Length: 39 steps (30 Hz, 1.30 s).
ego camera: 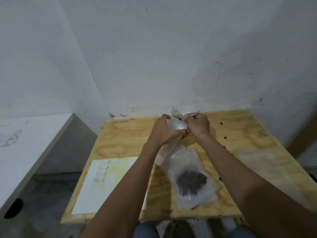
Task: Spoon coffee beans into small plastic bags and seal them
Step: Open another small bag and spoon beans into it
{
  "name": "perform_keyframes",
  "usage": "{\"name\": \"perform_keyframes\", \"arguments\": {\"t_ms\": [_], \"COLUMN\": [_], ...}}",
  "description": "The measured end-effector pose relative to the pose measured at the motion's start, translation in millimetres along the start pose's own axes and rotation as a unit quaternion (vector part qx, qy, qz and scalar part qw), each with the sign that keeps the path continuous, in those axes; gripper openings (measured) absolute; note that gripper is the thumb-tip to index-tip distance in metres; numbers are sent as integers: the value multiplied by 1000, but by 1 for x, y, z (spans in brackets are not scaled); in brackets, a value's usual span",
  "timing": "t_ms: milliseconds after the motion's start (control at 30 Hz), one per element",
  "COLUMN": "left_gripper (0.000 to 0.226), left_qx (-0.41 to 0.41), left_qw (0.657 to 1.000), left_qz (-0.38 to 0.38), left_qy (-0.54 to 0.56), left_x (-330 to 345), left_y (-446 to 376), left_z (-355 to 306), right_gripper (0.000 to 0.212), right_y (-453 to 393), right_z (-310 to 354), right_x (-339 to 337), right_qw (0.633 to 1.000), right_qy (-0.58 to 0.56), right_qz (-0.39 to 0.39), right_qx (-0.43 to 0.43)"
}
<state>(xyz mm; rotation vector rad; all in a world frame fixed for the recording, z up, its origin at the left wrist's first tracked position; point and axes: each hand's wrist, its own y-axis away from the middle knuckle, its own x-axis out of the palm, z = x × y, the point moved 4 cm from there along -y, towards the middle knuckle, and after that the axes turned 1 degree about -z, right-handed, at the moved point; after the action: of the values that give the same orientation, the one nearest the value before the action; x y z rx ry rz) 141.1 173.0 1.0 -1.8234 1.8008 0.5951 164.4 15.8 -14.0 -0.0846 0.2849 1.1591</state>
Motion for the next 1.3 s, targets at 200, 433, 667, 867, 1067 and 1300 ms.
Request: {"name": "perform_keyframes", "arguments": {"t_ms": [200, 433, 667, 867, 1067, 1300], "left_gripper": [93, 91, 92, 102, 84, 94], "left_qx": [-17, -26, -33, -43, -55, -30], "left_qw": [999, 999, 999, 994, 986, 984], "left_qz": [28, 26, -5, -27, -39, -59], "left_qy": [-1, 2, 34, 97, 156, 165], "left_x": [-1, -3, -2, 0, 0, 5], "left_y": [-3, -8, -15, -17, -30, -29], "left_z": [7, 10, 14, 9, 3, -1], "right_gripper": [15, 13, 11, 16, 12, 6], "right_y": [-4, -12, -6, -8, -9, -1], "right_z": [3, -16, -25, -25, -33, -28], "right_x": [-1, -24, -30, -38, -39, -33], "right_qw": [999, 985, 990, 992, 992, 993], "right_qy": [-36, -144, -105, -97, -117, -112], "right_qz": [-9, -86, -74, -64, -38, 26], "right_qx": [-25, -28, -62, -41, -14, 26]}}
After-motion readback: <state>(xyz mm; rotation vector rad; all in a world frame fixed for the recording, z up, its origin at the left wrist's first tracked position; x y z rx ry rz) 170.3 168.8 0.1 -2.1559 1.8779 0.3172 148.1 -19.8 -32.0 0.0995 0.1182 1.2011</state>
